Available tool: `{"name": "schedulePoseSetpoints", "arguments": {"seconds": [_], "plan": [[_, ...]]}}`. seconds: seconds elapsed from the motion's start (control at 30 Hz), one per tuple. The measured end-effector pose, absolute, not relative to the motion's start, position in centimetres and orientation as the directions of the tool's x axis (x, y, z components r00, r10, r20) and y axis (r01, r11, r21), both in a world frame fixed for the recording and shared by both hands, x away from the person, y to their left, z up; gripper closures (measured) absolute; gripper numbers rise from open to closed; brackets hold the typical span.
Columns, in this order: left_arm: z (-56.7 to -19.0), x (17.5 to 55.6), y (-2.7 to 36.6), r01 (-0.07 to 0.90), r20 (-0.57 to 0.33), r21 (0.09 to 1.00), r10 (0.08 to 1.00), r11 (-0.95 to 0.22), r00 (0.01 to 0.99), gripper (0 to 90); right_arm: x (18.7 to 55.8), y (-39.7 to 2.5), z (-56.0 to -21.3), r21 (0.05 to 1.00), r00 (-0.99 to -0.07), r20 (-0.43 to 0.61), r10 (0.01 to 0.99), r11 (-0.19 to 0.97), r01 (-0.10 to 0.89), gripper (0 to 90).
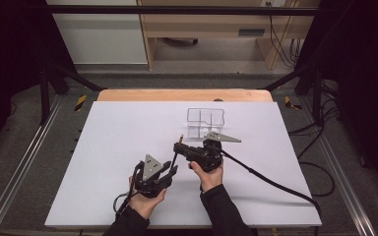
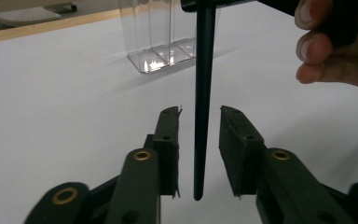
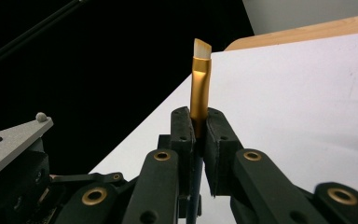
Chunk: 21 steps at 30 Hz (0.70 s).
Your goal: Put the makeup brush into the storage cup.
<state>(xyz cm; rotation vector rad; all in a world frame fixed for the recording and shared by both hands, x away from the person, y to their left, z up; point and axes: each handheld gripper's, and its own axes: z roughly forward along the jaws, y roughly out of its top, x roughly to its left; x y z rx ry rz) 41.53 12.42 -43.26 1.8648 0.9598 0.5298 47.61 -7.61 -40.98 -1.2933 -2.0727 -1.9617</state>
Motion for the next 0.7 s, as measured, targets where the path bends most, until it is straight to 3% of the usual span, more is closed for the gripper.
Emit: {"name": "schedulePoseSetpoints", "arguments": {"seconds": [0.33, 0.7], "plan": [[-42.7, 41.5, 14.2, 0.363, -0.018, 0.893, 0.784, -0.267, 0.62, 38.1, 47.9, -8.4, -40.1, 0.861, -0.677, 0.451, 0.582, -0.085, 0.501, 83.4], [-42.5, 42.1, 16.9, 0.351, 0.004, 0.894, 0.787, -0.279, 0.616, 20.3, 48.1, -9.2, -39.2, 0.885, -0.688, 0.397, 0.607, -0.054, 0.463, 83.4]]}}
